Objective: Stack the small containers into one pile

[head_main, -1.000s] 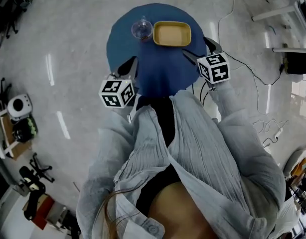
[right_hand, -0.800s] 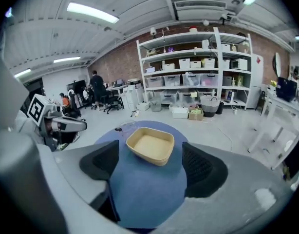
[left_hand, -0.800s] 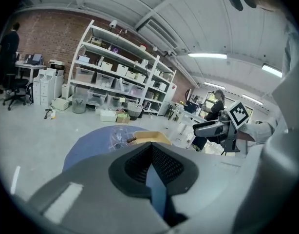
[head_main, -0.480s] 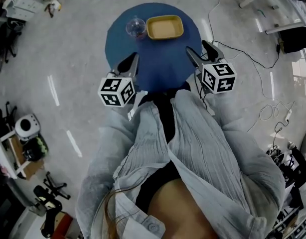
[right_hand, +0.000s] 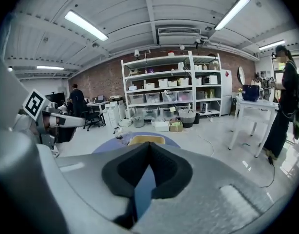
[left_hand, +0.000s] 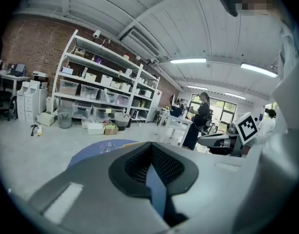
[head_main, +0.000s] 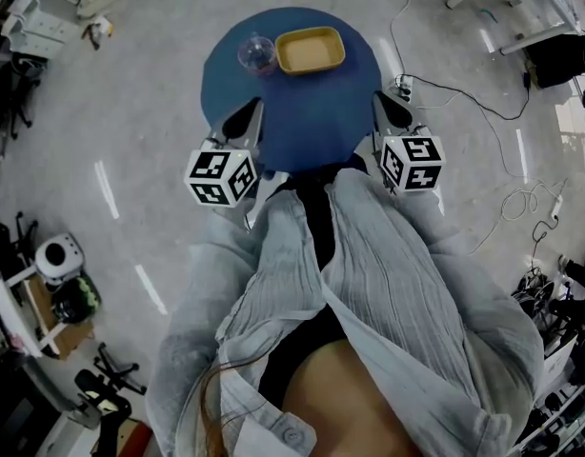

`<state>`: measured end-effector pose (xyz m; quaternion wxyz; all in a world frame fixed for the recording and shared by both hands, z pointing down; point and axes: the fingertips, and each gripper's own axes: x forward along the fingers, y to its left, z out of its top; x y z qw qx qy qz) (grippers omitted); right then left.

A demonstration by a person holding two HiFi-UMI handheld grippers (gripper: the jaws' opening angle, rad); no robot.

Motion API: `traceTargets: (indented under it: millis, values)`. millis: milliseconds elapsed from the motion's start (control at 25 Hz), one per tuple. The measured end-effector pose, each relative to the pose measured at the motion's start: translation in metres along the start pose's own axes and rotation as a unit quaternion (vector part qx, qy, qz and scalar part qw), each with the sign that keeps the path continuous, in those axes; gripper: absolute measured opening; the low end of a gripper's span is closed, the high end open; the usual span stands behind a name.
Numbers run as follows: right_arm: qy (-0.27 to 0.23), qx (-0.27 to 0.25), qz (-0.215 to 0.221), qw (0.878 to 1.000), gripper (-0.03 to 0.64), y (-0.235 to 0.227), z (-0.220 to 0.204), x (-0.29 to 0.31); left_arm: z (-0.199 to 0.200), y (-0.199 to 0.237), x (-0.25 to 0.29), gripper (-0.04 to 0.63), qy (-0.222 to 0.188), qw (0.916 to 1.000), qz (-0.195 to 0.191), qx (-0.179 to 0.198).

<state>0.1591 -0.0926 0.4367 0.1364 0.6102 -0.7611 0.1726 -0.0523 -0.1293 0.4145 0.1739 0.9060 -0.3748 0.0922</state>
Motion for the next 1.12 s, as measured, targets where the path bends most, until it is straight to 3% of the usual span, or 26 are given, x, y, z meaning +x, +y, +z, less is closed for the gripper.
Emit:
traceTargets:
  millis: [1120]
  values:
    - [0.033, -0.003, 0.029, 0.999, 0.002, -0.008, -0.017, 0.004, -0.009, -0.011, 0.014, 0.014, 0.01, 0.9998, 0.013, -0.011]
